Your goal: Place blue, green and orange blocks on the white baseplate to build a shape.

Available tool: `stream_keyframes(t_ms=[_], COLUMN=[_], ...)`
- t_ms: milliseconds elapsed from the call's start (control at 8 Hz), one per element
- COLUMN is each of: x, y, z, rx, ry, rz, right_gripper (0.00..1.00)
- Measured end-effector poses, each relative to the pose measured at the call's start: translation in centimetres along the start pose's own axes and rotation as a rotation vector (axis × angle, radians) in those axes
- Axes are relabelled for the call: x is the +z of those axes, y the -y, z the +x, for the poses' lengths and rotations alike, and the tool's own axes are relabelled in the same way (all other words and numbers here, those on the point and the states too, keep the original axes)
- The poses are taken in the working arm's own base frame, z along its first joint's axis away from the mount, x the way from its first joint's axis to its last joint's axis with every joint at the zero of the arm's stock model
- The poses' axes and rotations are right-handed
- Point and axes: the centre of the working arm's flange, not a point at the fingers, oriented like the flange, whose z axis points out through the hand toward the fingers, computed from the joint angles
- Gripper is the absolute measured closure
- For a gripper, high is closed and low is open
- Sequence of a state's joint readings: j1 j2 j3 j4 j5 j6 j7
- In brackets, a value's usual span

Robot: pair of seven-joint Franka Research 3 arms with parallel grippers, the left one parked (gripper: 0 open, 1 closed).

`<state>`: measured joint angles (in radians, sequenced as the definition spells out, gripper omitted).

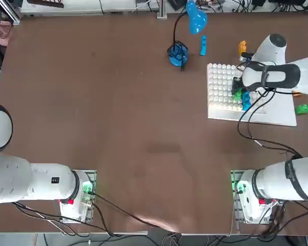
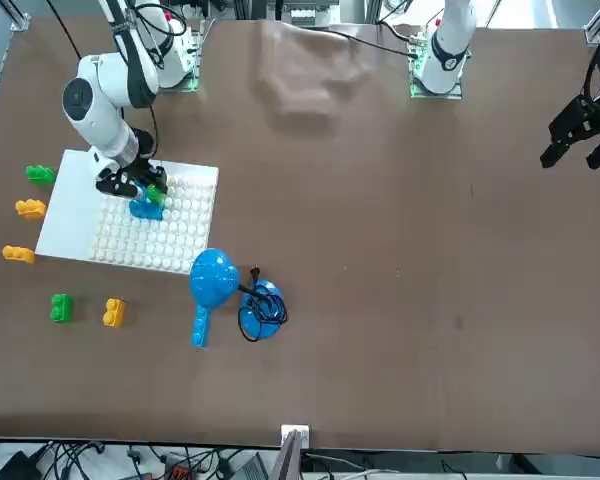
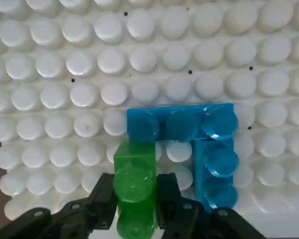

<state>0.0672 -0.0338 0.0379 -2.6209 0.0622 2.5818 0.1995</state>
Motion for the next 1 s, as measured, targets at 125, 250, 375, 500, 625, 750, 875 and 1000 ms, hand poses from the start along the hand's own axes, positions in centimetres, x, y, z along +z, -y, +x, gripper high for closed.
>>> stream_keyframes(t_ms=[125, 250, 375, 500, 625, 750, 875, 1000], x=[0.0, 0.0, 0.0, 0.0, -0.3, -0.9, -1.7, -2.3], y=[0.0, 0.0, 0.0, 0.0, 0.0, 0.0, 0.0, 0.0], z=[0.0, 0.0, 0.0, -0.1, -0.2, -0.4, -0.6, -0.7], rx=[-0.003, -0.008, -0.014, -0.017, -0.019, -0.021, -0.022, -0.023], ry=[0.001, 0.001, 0.007, 0.018, 0.032, 0.045, 0.053, 0.058], rz=[0.000, 0.000, -0.001, -0.003, -0.006, -0.008, -0.009, -0.010], right_gripper=[0.61, 0.61, 0.61, 0.61, 0.61, 0.61, 0.61, 0.61])
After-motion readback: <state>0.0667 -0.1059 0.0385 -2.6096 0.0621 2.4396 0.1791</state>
